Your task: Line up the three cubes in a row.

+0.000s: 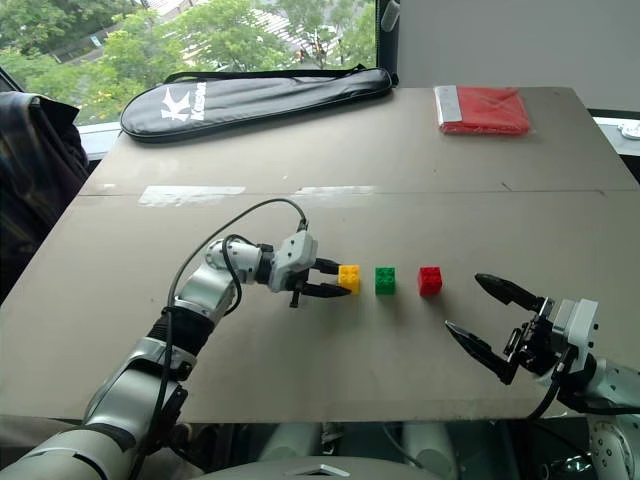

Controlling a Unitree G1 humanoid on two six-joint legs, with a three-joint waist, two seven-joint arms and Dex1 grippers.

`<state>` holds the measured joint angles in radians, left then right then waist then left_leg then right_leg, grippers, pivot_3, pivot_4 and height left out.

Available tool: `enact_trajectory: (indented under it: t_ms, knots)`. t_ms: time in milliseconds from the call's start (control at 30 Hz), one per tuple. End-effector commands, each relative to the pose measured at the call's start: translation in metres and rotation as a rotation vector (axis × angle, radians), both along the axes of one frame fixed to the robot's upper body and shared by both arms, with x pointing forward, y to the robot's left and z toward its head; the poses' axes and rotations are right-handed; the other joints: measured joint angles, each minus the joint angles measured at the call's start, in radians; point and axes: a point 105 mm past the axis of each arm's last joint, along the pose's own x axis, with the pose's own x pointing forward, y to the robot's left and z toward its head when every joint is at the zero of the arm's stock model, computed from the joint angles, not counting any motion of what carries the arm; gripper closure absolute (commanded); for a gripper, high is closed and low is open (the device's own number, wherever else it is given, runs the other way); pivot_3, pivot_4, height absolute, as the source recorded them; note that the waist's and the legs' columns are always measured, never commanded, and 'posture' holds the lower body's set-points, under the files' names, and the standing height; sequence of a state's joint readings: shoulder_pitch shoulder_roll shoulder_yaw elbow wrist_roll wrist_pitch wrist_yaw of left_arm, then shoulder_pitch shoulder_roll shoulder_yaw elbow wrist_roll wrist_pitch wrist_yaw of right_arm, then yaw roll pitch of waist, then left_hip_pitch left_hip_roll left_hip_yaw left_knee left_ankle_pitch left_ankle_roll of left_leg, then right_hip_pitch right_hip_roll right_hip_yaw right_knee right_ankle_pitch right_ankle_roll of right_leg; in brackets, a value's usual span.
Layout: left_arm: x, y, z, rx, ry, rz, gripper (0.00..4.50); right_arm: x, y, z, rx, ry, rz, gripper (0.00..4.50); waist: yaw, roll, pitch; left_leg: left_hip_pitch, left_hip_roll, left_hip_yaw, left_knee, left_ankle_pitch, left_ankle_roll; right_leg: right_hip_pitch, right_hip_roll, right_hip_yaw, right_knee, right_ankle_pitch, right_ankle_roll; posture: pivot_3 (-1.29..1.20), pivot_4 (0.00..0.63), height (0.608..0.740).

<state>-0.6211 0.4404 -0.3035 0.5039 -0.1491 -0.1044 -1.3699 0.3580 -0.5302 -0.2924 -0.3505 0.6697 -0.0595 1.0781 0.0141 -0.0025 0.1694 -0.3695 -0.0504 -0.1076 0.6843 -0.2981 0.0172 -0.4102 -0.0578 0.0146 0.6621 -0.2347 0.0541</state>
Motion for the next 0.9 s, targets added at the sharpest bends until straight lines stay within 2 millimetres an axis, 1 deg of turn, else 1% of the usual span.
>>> enact_trajectory:
  t_ms: [33,300,367,433,467,567,600,733,800,900]
  knots:
    - [-0.006,-0.001,-0.021,0.069,0.024,-0.037,3.27,-0.003,0.001,0.011,-0.013,-0.062,-0.008,0.00,0.001,0.000,0.000,0.000,0.000,0.000,0.000,0.000,0.000,0.000,0.000,0.000,0.000,0.000,0.000,0.00,0.150,0.701]
    - [-0.008,0.003,-0.029,0.094,0.028,-0.048,3.27,-0.002,0.002,0.009,-0.015,-0.064,-0.009,0.00,0.001,0.000,-0.001,0.001,0.000,-0.001,0.000,0.000,0.000,0.001,0.000,0.000,0.000,0.000,0.000,0.00,0.150,0.701]
    - [-0.006,0.004,-0.031,0.102,0.026,-0.027,2.24,-0.002,0.002,0.008,-0.016,-0.064,-0.004,0.00,0.000,0.000,-0.001,0.001,0.000,-0.001,0.000,0.000,0.000,0.001,0.000,0.000,0.000,0.000,0.000,0.00,0.150,0.701]
    - [-0.001,0.006,-0.033,0.109,0.018,0.014,1.62,-0.001,0.002,0.008,-0.019,-0.064,0.000,0.00,0.001,0.000,-0.001,0.002,0.000,0.000,0.000,0.000,0.000,0.001,0.001,0.000,0.000,0.000,0.000,0.00,0.150,0.701]
    - [0.001,0.007,-0.034,0.112,0.013,0.026,1.14,-0.001,0.002,0.008,-0.019,-0.064,0.002,0.00,0.001,-0.001,-0.001,0.002,0.000,-0.001,0.000,0.000,0.000,0.002,0.001,0.000,0.000,0.000,0.000,0.00,0.150,0.701]
    - [0.002,0.010,-0.034,0.116,0.008,0.037,1.14,0.000,0.002,0.008,-0.021,-0.064,0.008,0.00,0.000,-0.001,-0.001,0.005,0.000,-0.001,0.000,0.000,0.000,0.004,0.001,0.000,0.000,0.000,0.001,0.00,0.150,0.701]
    - [0.003,0.011,-0.034,0.115,0.005,0.041,1.14,0.000,0.002,0.008,-0.022,-0.065,0.009,0.00,0.000,-0.001,-0.001,0.007,0.001,-0.001,0.000,0.000,0.000,0.006,0.001,0.000,0.000,-0.003,0.004,0.00,0.150,0.701]
    - [0.003,0.017,-0.032,0.108,-0.005,0.054,1.14,0.001,0.002,0.007,-0.023,-0.064,0.015,0.00,-0.001,0.000,-0.001,0.008,0.001,-0.001,0.000,0.000,0.000,0.006,0.002,0.000,0.001,-0.003,0.005,0.00,0.150,0.701]
    - [-0.002,0.025,-0.030,0.100,-0.005,0.051,1.14,0.001,0.002,0.006,-0.024,-0.062,0.018,0.00,-0.004,0.000,-0.001,0.008,0.002,-0.001,0.000,0.000,0.000,0.006,0.002,0.000,0.001,-0.003,0.005,0.00,0.150,0.701]
    - [-0.011,0.036,-0.028,0.092,0.015,0.045,1.14,0.001,0.001,0.005,-0.026,-0.058,0.020,0.00,-0.021,0.000,-0.001,0.008,0.003,0.000,-0.001,0.000,0.000,0.005,0.002,0.001,0.001,-0.002,0.004,0.00,0.150,0.701]
